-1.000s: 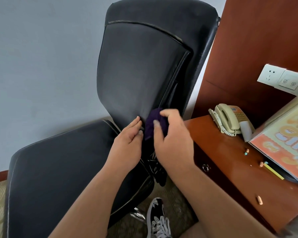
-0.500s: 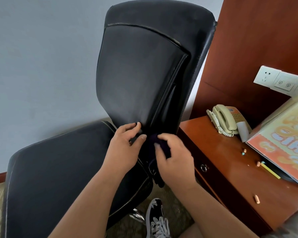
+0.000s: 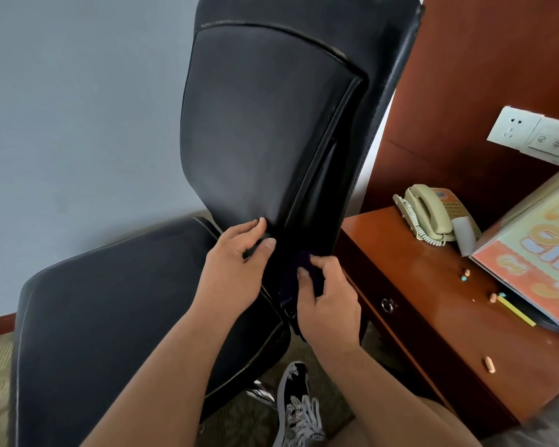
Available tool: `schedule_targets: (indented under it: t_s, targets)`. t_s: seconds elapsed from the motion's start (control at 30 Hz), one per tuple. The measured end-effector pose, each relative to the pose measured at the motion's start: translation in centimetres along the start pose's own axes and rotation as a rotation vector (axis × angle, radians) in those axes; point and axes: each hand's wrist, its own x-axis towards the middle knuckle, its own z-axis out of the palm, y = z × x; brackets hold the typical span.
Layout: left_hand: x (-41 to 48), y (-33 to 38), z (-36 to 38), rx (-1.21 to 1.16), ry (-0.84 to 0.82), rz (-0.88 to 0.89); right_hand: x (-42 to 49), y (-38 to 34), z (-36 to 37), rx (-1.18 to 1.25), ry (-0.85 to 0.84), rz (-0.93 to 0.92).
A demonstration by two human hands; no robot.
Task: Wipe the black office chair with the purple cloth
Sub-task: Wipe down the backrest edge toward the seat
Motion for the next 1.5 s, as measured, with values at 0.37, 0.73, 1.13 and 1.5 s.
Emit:
schedule_targets:
  t_s: [0.37, 0.73, 1.13, 1.5]
  targets:
    - [0.2, 0.1, 0.4, 0.002, 0.040, -0.014, 1.1, -3.3, -1.8, 0.154, 0.055, 0.052]
    - [0.1, 0.2, 0.5, -0.024, 0.037, -0.037, -0.2, -1.3, 0.0, 0.186, -0.039, 0.262]
    - [0.1, 0.4, 0.2, 0.011, 0.025, -0.018, 1.5, -4.4, -2.0, 0.299, 0.035, 0.252]
    - [0.2, 0.2, 0.3, -0.036, 0.038, -0.007, 3.7, -6.8, -3.1, 0.175, 0.132, -0.122]
